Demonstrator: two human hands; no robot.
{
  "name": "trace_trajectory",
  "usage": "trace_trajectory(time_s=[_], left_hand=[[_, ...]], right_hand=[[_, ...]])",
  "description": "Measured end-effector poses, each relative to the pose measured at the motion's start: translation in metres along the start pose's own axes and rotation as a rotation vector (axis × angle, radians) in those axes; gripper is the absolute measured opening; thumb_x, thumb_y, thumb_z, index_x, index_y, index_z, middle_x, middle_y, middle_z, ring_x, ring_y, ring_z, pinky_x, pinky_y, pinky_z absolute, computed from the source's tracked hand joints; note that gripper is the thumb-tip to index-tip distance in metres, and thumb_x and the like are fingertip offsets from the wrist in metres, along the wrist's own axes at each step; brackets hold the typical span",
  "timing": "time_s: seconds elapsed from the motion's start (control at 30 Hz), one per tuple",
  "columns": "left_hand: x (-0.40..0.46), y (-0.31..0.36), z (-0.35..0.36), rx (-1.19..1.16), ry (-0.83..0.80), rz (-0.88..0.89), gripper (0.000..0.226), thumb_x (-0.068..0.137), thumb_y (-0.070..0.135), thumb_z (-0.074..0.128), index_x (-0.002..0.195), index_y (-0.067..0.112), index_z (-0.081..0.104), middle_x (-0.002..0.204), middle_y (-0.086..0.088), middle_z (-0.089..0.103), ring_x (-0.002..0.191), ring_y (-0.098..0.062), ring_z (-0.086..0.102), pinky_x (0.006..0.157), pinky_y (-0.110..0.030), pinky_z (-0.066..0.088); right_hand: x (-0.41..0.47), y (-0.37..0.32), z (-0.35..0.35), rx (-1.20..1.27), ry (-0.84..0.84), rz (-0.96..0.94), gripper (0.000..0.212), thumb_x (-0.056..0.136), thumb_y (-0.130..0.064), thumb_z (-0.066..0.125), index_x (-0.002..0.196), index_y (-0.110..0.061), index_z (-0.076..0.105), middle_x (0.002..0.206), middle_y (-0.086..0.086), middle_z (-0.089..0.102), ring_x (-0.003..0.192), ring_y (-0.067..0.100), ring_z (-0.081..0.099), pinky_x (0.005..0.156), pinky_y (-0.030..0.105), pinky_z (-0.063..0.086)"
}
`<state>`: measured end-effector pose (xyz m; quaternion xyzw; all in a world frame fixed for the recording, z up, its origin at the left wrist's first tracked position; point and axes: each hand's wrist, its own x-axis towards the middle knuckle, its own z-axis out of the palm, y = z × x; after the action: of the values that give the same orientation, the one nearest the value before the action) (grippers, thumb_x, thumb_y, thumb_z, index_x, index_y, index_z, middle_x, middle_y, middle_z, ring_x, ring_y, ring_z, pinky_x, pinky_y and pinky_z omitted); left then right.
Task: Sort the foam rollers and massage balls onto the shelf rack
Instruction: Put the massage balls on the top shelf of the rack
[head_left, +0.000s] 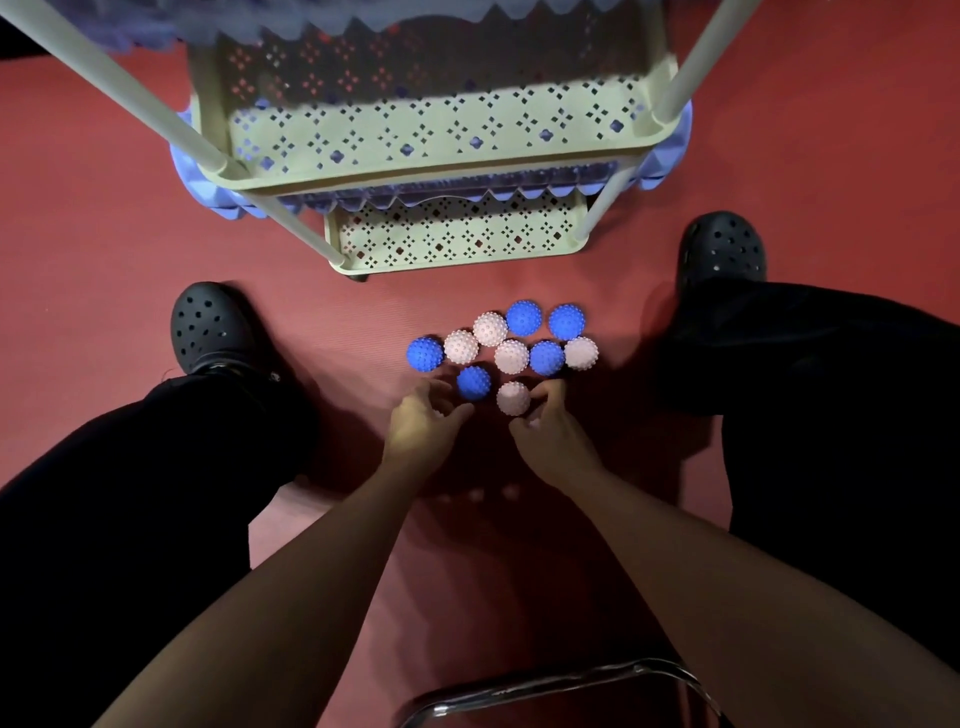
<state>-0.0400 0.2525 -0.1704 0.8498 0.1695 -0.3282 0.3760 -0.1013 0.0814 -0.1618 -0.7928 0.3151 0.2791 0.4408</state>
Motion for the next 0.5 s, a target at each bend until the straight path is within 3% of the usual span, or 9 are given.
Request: trace_trajectory(time_s=[0.1,0.2,0.3,0.43,0.5], left_hand=[[0.005,0.006,0.008,0.1,0.002,0.005,0.054,0.077,0.054,0.077,0.12,0.025,0.062,0.106,0.005,0.07,0.098,-0.016,0.065,0.089,-0.031,0.052],[0.013,0.011,0.016,0.095,-0.011,-0.025,0.067,0.079,0.062,0.072,0.134,0.027,0.056,0.118,0.005,0.067,0.113,-0.017,0.062,0.097,-0.033,0.05],[0.022,0.012,0.023,0.073,-0.015,-0.061,0.07,0.079,0.063,0.071,0.136,0.026,0.055,0.122,0.005,0.067,0.117,-0.018,0.061,0.095,-0.032,0.048],[0.026,0.011,0.026,0.025,-0.051,-0.065,0.067,0.085,0.051,0.073,0.14,0.02,0.053,0.121,0.005,0.063,0.112,-0.016,0.06,0.089,-0.026,0.042],[0.026,0.01,0.025,-0.048,-0.061,-0.097,0.062,0.085,0.049,0.074,0.136,0.02,0.054,0.116,0.007,0.064,0.1,-0.015,0.063,0.087,-0.028,0.049]], right_hand=[[0.009,0.007,0.005,-0.084,0.032,0.044,0.051,0.089,-0.068,0.052,0.118,-0.032,0.03,0.103,0.007,0.07,0.094,0.032,0.067,0.081,0.043,0.052],[0.019,0.016,0.01,-0.116,0.012,0.061,0.06,0.088,-0.068,0.054,0.129,-0.03,0.032,0.108,0.008,0.07,0.1,0.031,0.067,0.082,0.04,0.05],[0.029,0.025,0.016,-0.037,-0.017,0.083,0.061,0.08,-0.075,0.053,0.126,-0.041,0.031,0.099,0.005,0.073,0.091,0.03,0.071,0.084,0.044,0.055],[0.034,0.021,0.015,0.116,-0.046,0.075,0.039,0.088,-0.055,0.065,0.12,-0.04,0.047,0.079,-0.004,0.071,0.055,0.007,0.066,0.061,0.031,0.053],[0.035,0.019,0.014,0.218,-0.081,0.099,0.033,0.091,-0.048,0.067,0.117,-0.034,0.053,0.085,0.001,0.072,0.057,0.008,0.065,0.055,0.026,0.05]])
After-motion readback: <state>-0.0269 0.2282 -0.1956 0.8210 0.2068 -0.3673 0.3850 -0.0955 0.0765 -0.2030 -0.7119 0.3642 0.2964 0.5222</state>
